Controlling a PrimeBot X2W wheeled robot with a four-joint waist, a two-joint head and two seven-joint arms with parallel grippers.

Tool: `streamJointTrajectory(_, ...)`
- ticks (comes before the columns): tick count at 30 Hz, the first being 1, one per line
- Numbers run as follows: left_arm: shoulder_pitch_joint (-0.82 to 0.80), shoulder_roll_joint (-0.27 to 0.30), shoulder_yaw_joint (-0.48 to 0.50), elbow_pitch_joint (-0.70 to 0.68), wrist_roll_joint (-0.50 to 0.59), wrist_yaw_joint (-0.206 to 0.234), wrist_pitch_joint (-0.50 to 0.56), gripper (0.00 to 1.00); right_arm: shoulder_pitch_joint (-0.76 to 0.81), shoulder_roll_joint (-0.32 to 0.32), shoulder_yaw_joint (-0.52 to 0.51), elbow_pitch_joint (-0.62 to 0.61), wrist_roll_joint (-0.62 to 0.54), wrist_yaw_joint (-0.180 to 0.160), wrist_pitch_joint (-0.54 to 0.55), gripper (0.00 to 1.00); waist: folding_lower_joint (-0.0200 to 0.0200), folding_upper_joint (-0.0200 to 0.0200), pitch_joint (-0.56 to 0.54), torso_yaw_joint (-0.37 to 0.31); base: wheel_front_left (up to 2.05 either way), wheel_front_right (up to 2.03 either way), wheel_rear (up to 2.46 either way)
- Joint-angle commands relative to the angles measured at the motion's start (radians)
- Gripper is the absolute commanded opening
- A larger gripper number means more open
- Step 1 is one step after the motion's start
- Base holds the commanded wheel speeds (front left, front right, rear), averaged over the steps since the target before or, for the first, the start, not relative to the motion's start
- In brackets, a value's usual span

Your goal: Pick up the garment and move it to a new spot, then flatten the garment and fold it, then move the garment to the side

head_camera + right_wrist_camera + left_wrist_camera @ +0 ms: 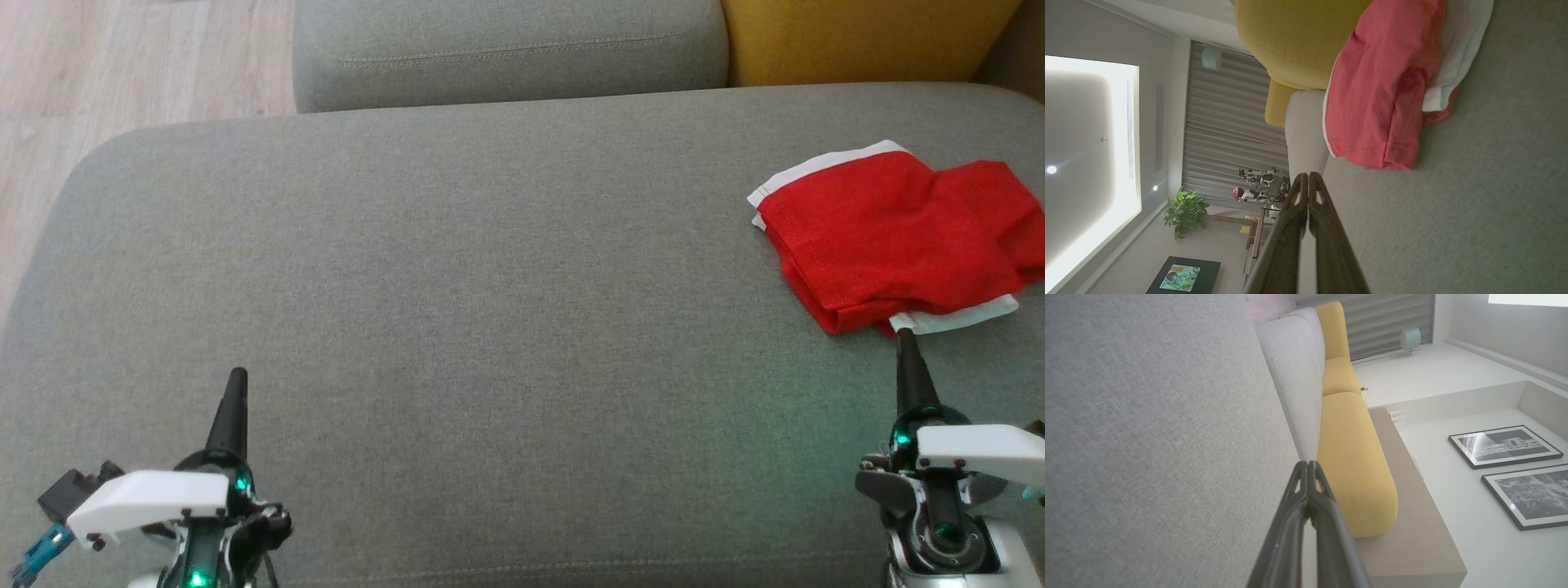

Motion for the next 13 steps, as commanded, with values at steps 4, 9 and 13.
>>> streamJointTrajectory(4,-0.062,0.018,0.039,-0.026,-0.052,-0.011,0.018,0.00,-0.023,-0.003,0.006,-0.043,0.059,-0.001,0.016,0.00,0.0000,0.0000,-0.002,0.000,0.00,0.00,0.00)
streamJointTrajectory(9,-0.067,0.018,0.051,-0.022,-0.102,-0.016,0.034,0.00,-0.021,-0.002,-0.002,-0.048,0.115,-0.001,0.031,0.00,0.0000,0.0000,-0.004,0.001,0.00,0.00,0.00)
streamJointTrajectory(13,-0.071,0.018,0.060,-0.019,-0.141,-0.020,0.046,0.00,-0.020,-0.002,-0.009,-0.052,0.159,-0.001,0.042,0.00,0.0000,0.0000,-0.006,0.001,0.00,0.00,0.00)
